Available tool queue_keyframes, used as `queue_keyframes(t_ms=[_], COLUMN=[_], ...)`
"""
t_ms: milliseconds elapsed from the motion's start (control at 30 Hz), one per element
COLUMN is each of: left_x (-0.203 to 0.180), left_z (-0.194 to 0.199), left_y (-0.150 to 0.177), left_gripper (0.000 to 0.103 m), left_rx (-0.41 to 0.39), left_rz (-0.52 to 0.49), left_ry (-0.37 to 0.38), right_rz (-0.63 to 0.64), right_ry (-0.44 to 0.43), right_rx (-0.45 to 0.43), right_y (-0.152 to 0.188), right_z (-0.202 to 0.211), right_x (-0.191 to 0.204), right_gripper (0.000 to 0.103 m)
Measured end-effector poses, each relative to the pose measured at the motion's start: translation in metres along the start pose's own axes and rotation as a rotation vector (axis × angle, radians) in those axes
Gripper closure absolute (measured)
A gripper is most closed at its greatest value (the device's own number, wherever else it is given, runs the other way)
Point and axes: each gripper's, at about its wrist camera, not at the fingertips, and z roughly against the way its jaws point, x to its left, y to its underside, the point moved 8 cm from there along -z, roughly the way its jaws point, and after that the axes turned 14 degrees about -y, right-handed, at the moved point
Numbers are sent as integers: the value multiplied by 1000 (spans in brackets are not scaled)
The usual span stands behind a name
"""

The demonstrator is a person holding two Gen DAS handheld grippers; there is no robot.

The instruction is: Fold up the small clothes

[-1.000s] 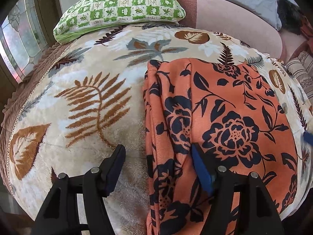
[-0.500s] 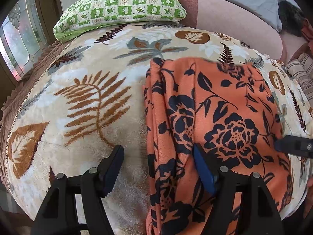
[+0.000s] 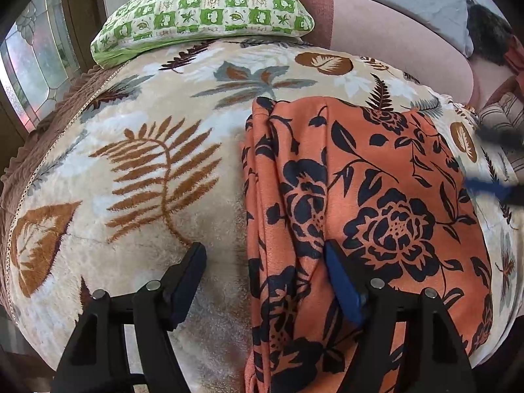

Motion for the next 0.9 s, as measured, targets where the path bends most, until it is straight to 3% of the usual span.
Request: queue_keyframes(t_ms=[100, 233, 333, 433, 500, 533, 600, 667, 767, 900], left_x=[0, 0, 1, 1, 0, 0, 2, 7, 15, 21], left_z=[0, 0, -1, 0, 1, 2, 7, 13, 26, 29], left_y=[1, 0, 0, 0, 0, 0, -2, -1, 8, 31], left_gripper=[27, 27, 26, 26, 26, 26, 26, 26, 26, 19], left_rx=[-3, 0, -2, -6, -12, -19, -33, -20, -10, 12], left_rz=[0, 2, 5, 9, 5, -1, -3, 32, 93, 131], left_ry=[0, 2, 5, -2, -8, -16, -13, 12, 70, 90], right_rz=[20, -119, -44, -25, -45, -17, -4, -2, 79, 57], right_ry=[-4, 33, 3, -17, 12, 20, 50, -9, -17, 44], right_rx=[-108, 20, -31, -69, 23, 28, 12, 10, -35, -67], right_y=[-33, -22, -25, -22, -3, -1, -2, 2, 21, 63], right_z=[8, -33, -13, -10, -27, -30, -18, -7, 20, 44], right_x=[1, -60, -22, -10, -32, -33, -17, 6, 29, 4], right_gripper=[11, 8, 8, 8, 7, 7, 7, 7, 7, 7])
